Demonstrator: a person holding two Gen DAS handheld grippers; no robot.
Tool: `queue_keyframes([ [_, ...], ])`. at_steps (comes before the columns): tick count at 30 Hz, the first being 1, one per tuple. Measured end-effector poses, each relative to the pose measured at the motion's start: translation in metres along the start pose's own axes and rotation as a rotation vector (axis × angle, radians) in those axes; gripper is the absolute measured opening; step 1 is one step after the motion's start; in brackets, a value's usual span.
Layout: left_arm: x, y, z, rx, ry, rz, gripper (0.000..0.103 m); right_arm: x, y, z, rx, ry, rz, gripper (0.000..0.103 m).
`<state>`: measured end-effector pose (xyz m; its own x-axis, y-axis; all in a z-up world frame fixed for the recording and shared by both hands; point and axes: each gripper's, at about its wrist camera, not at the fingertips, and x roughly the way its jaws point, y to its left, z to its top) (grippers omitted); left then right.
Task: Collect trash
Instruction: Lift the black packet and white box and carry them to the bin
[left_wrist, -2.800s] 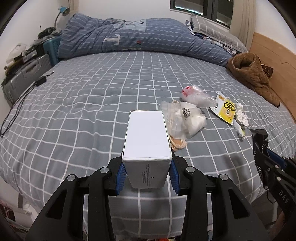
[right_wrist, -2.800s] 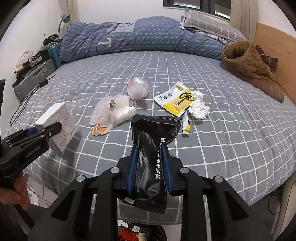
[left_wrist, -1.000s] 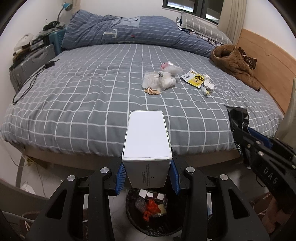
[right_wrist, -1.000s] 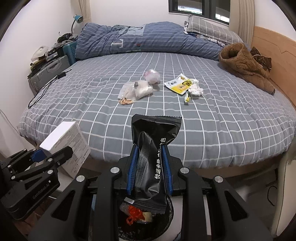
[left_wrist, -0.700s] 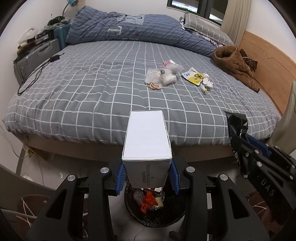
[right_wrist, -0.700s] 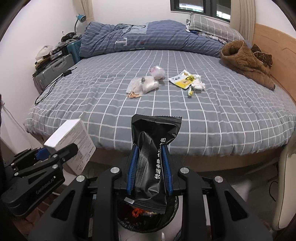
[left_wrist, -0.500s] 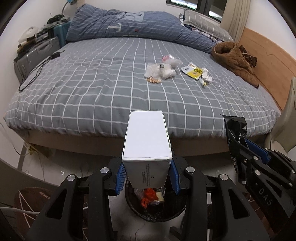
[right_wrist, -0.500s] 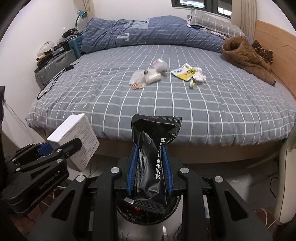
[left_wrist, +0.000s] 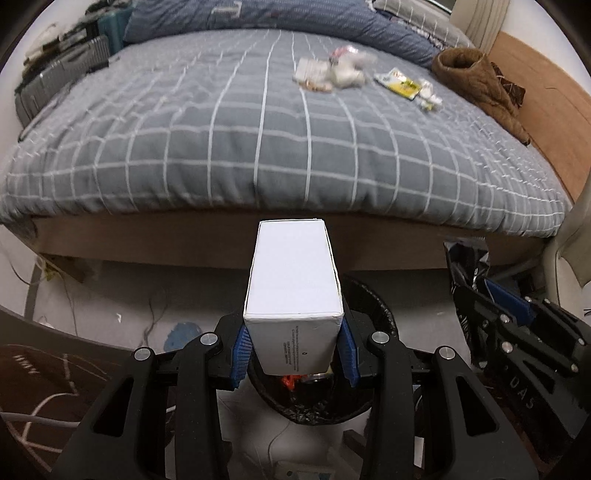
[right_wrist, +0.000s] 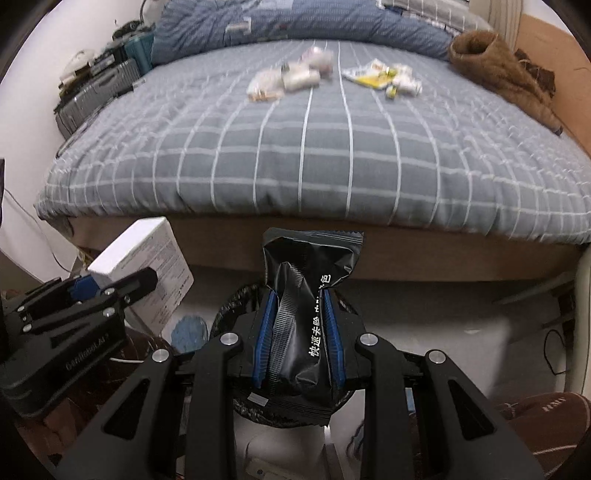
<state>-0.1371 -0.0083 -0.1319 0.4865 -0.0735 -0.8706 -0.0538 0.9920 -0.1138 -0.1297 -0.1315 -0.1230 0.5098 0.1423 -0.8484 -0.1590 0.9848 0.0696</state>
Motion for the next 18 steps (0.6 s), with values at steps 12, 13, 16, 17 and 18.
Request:
queue_keyframes([
  [12,0.060,-0.002,0.006,0.013,0.079,-0.001,0.039,0.064,0.002,-0.007,-0.015,0.109,0.007,0.026],
  [13,0.064,0.001,0.005,0.010,0.088,-0.001,0.039,0.070,0.002,-0.010,-0.016,0.123,0.010,0.026],
  [16,0.075,0.006,0.001,0.005,0.119,-0.001,0.039,0.084,0.002,-0.014,-0.005,0.156,0.026,0.026],
  [17,0.079,0.008,0.000,0.006,0.132,-0.006,0.039,0.087,0.002,-0.015,0.004,0.165,0.044,0.026],
  [18,0.082,0.010,-0.001,0.006,0.138,-0.005,0.039,0.090,0.002,-0.016,0.011,0.171,0.060,0.026],
])
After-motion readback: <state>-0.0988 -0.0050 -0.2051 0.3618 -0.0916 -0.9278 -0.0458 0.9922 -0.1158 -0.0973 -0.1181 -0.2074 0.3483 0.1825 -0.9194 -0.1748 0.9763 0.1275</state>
